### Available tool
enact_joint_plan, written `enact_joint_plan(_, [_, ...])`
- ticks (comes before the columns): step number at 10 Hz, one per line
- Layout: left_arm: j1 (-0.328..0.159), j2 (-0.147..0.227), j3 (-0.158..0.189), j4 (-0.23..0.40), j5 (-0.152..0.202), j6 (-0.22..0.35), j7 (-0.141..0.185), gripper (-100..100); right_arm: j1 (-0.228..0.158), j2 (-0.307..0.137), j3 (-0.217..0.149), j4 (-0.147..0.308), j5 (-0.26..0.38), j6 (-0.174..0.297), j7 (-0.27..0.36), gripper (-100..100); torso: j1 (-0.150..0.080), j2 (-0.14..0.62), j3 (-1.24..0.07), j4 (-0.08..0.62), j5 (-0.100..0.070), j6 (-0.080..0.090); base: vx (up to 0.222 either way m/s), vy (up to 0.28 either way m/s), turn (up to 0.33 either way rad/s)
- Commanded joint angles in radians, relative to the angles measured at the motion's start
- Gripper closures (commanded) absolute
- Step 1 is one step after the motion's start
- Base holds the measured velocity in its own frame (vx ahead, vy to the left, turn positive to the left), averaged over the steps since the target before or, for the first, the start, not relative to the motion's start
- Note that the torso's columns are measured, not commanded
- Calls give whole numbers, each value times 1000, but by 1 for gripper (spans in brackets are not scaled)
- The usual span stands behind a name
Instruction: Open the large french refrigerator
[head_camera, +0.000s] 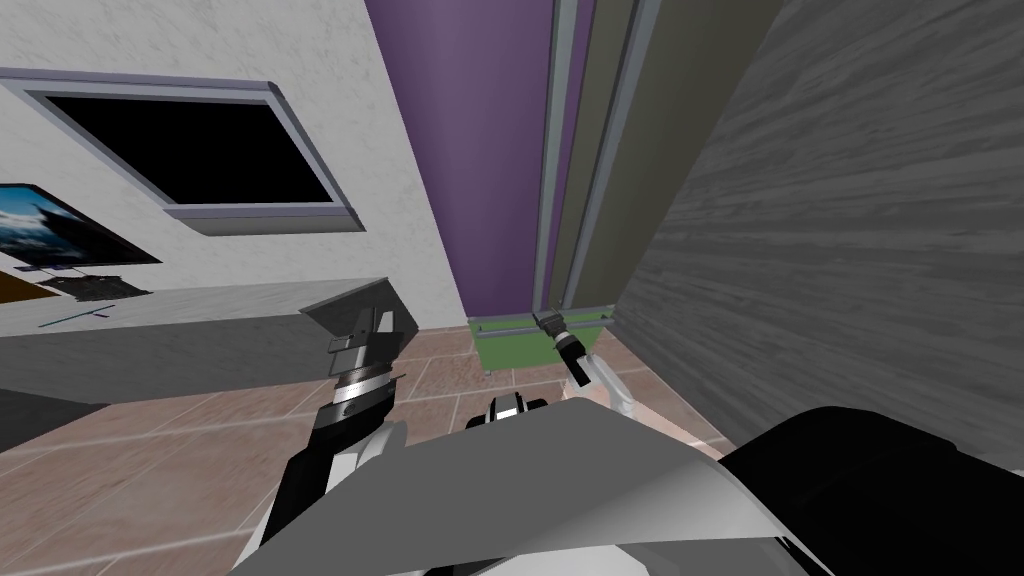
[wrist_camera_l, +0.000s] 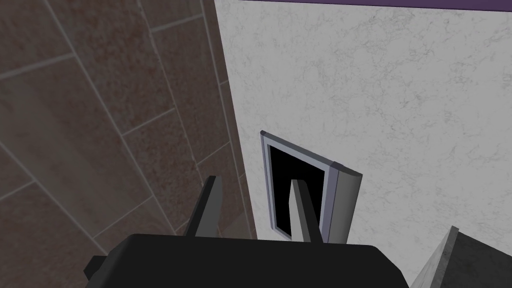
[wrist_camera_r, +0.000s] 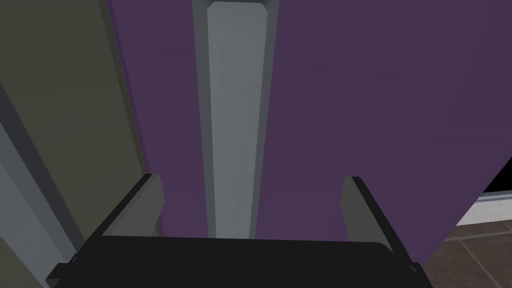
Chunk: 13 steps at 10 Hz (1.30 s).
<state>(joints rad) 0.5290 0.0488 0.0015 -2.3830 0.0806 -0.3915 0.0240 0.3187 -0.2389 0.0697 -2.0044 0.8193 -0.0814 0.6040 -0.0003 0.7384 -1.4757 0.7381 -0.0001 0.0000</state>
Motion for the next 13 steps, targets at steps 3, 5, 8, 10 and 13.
enact_joint_plan(3, [0,0,0,0,0,0,0,0,-26,-33,15,64,125,81,86,-100,0,0,0,0,0,0,39,19,20])
enact_joint_plan(5, [0,0,0,0,0,0,0,0,-33,-42,19,82,163,101,108,-100,1,-1,-1,0,0,0,42,27,20])
enact_joint_plan(8, [0,0,0,0,0,0,0,0,-50,-68,28,129,253,154,167,-100,0,0,0,0,0,0,37,20,24])
enact_joint_plan(10, [0,0,0,0,0,0,0,0,-60,-87,33,155,303,183,201,-100,1,-1,-1,0,0,0,46,25,20])
enact_joint_plan(13, [0,0,0,0,0,0,0,0,-71,-115,39,184,360,217,239,-100,0,0,0,0,0,0,29,11,16])
